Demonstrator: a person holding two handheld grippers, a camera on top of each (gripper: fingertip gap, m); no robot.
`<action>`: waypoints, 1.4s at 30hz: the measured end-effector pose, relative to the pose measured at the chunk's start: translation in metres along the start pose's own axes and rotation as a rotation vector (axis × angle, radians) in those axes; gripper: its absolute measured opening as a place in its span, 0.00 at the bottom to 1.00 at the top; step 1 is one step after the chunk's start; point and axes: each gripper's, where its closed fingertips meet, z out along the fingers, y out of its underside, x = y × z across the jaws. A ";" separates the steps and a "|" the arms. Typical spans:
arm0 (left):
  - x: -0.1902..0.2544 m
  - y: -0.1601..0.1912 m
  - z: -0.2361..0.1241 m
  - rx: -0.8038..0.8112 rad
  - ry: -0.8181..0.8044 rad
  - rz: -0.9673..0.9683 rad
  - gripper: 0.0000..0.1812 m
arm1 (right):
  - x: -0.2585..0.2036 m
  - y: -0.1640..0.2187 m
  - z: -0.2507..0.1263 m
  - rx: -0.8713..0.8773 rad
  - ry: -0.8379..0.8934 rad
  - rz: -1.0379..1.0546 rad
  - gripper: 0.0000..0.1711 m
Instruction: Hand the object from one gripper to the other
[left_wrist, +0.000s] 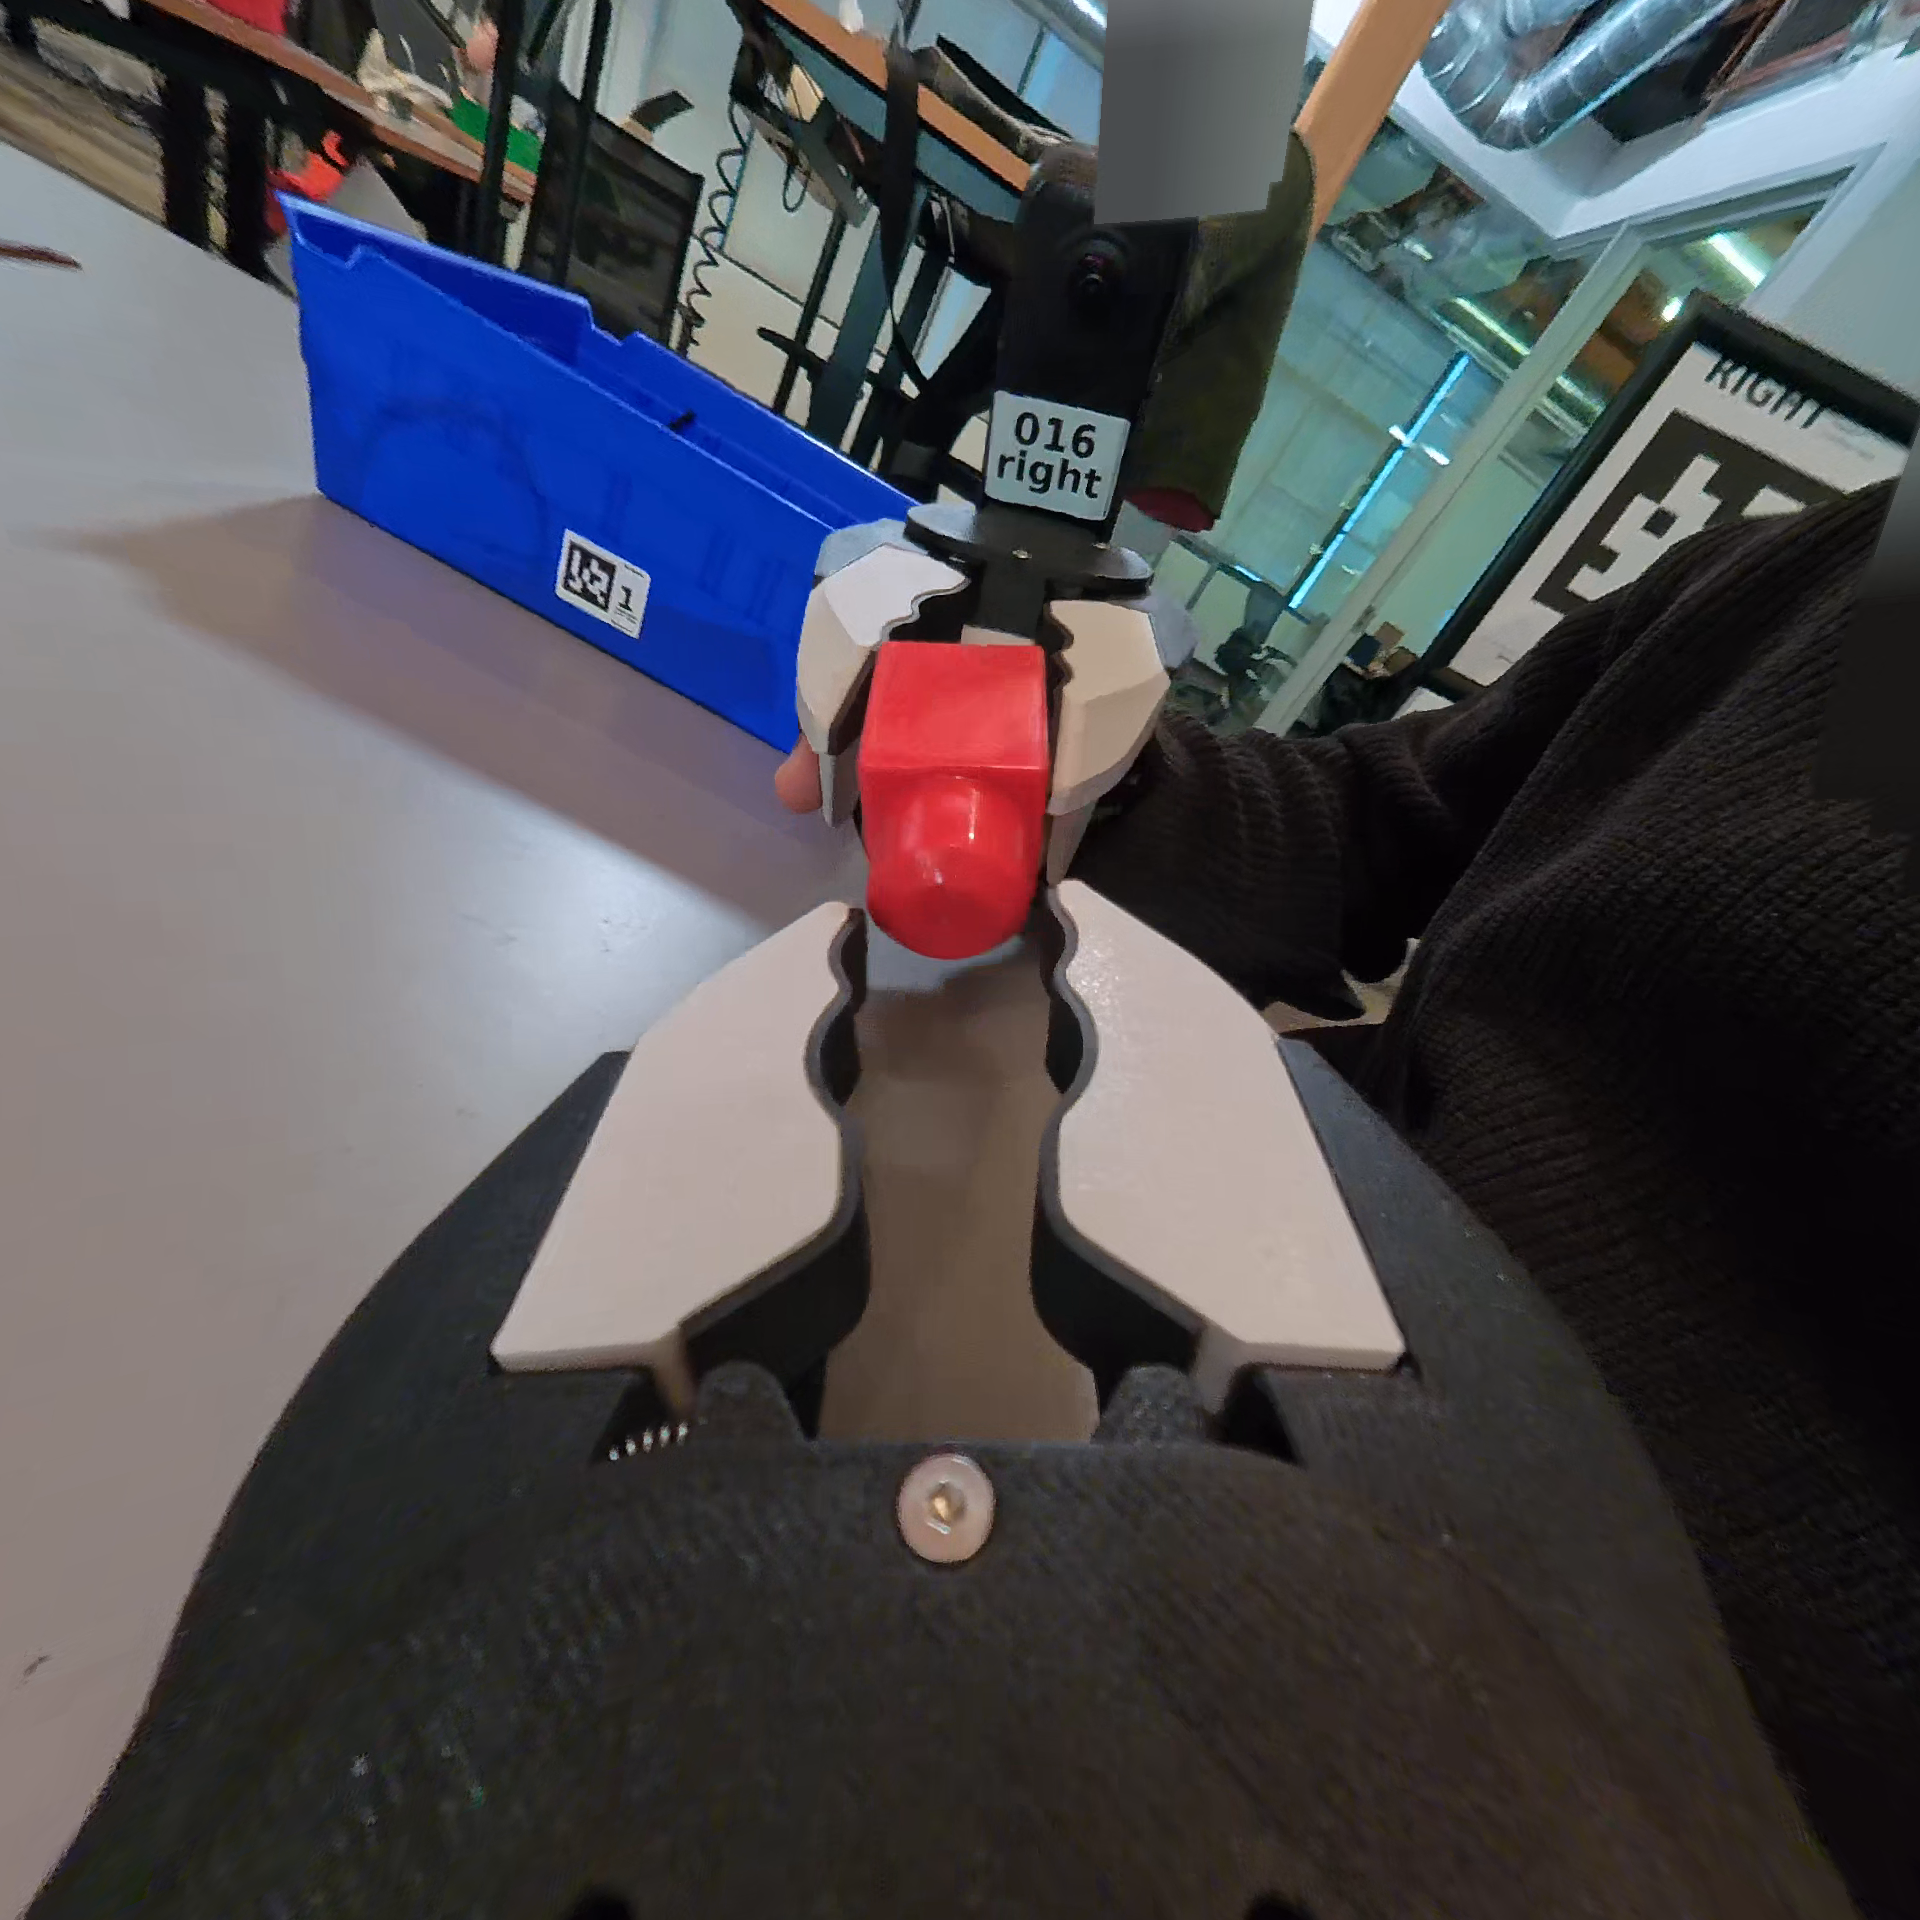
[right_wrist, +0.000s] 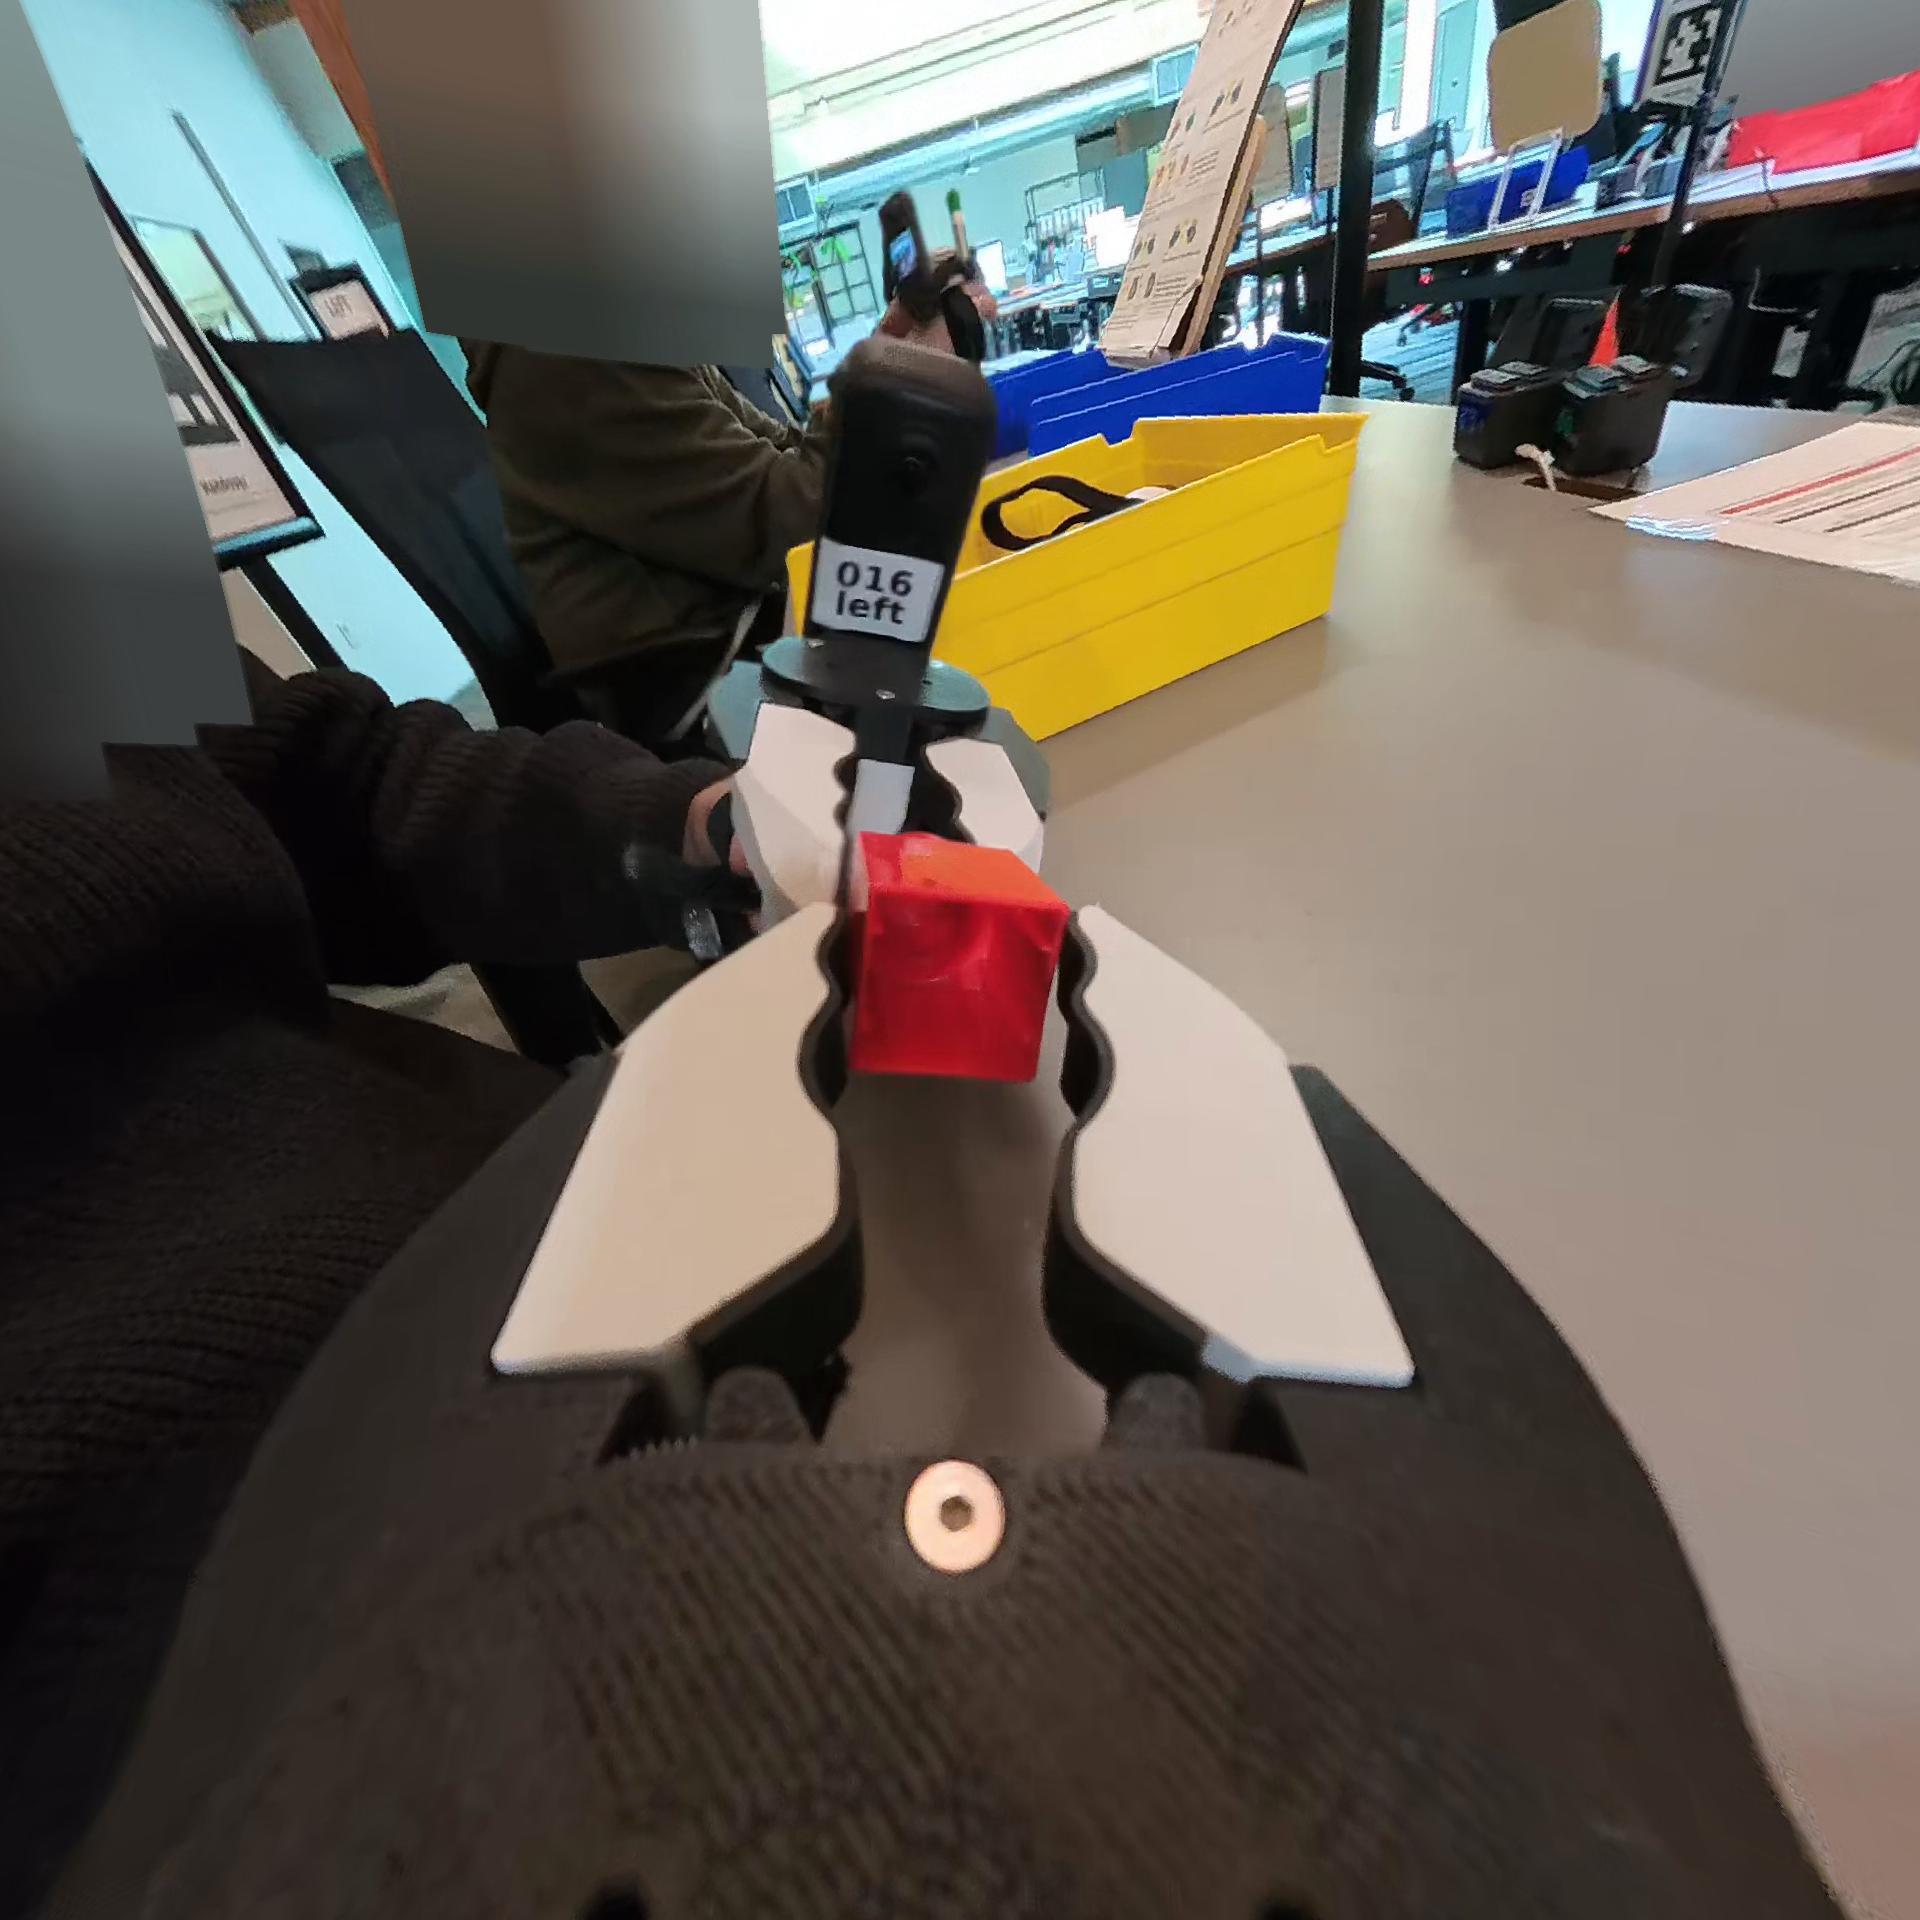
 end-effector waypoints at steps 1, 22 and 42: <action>0.001 -0.002 0.000 0.011 -0.009 0.035 0.26 | 0.001 -0.001 -0.001 0.011 -0.004 0.029 0.23; -0.006 0.001 0.010 -0.063 -0.418 0.793 0.21 | -0.006 0.013 0.009 0.016 -0.244 0.667 0.23; 0.006 -0.014 0.000 0.130 0.077 -0.151 0.20 | -0.003 -0.012 0.000 0.062 0.149 -0.417 0.45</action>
